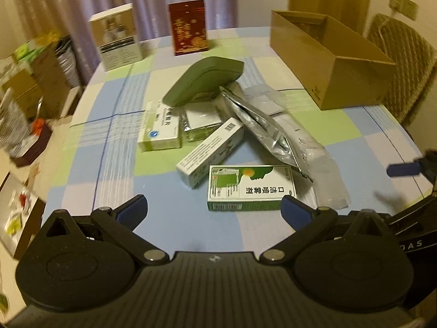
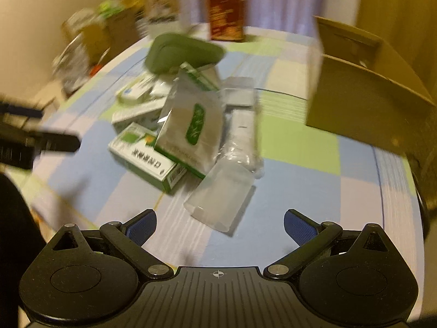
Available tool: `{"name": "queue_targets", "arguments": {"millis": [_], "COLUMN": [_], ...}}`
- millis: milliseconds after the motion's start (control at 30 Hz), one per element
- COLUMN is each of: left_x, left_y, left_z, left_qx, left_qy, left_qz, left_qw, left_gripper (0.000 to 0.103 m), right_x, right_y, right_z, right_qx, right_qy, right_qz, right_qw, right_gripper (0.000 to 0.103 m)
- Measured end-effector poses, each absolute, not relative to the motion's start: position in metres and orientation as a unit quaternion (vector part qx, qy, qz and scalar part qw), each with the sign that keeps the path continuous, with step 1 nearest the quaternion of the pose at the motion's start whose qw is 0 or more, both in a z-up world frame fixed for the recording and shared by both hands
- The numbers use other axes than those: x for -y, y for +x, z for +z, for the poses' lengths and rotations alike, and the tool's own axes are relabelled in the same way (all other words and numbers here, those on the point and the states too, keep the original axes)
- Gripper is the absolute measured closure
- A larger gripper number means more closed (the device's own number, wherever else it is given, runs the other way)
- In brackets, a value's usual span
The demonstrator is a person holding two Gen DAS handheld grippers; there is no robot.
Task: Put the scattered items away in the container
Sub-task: 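Grasp the clear plastic cup with the right tool while the left tool reaches for the spray box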
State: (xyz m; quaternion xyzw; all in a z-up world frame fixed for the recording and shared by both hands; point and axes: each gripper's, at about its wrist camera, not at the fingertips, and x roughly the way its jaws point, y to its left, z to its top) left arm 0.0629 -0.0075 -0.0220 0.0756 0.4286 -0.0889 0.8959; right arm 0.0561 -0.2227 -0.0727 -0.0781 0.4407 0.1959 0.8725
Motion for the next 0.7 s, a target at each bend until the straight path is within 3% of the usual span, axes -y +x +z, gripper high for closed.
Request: {"name": "queue_targets", "arguments": {"millis": [367,700], "left_x": [0.007,0.016], "left_y": [0.091,0.099], "left_z": [-0.045,-0.055], "left_qx": [-0.446,-0.441], "left_qy": [0.089,0.131], "left_qz": [-0.117,-0.164], "left_qw": [0.883,0.872], "left_gripper": [0.001,0.001], "right_x": [0.211,0.214], "right_y": [0.102,0.131], "right_z": [-0.102,-0.122], "right_qx": [-0.415,-0.441], "right_qy": [-0.263,-0.241], "right_qz": [0.363,0.395], "right_qw": [0.792,0.769], "right_gripper": [0.0,0.0]}}
